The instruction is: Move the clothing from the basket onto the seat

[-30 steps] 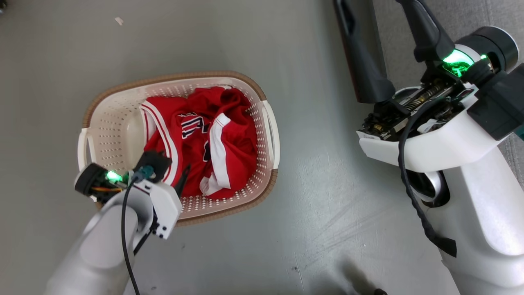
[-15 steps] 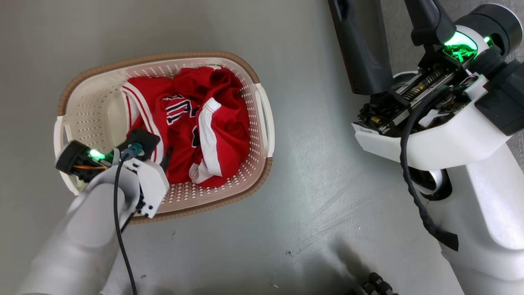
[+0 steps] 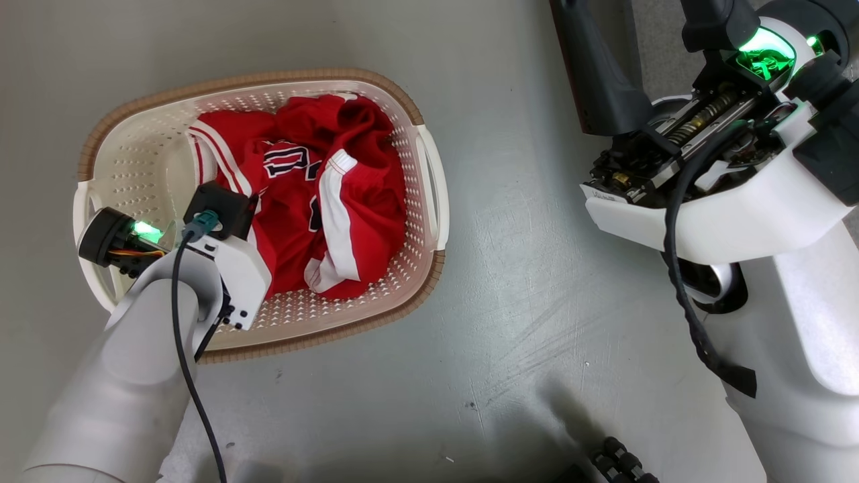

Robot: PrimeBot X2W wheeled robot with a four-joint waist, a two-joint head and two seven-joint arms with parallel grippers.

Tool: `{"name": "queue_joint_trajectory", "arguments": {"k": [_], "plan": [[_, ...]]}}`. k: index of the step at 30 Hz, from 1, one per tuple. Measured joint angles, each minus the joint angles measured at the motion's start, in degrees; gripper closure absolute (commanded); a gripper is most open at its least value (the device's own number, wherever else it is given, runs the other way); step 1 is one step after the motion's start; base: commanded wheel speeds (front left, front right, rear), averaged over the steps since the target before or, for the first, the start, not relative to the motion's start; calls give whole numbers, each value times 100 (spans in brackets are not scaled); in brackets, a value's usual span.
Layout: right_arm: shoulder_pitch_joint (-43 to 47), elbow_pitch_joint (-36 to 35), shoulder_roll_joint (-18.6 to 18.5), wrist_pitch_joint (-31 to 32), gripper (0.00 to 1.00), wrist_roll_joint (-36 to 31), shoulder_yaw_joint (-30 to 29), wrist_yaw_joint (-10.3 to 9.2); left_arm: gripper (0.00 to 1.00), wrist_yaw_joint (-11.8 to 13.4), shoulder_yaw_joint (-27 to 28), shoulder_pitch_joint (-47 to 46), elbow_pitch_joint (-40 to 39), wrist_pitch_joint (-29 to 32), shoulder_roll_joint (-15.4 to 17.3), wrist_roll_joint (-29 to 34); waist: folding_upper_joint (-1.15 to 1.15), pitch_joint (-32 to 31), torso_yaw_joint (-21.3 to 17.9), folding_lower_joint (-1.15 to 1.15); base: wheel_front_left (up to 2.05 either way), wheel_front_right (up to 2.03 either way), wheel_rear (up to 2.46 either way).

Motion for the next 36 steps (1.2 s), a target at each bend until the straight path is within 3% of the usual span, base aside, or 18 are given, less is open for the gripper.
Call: {"name": "queue_joint_trajectory", "arguments": {"k": [19, 36], "plan": [[9, 368, -4, -1, 0, -240, -118, 0, 100, -26, 649, 319, -249, -743, -314, -861, 0, -375, 209, 0, 0, 0, 0], [316, 850, -8, -1, 0, -469, -183, 0, 100, -137, 989, 720, -889, -900, -415, -1381, 0, -1144, 509, 0, 0, 0, 0]]}}
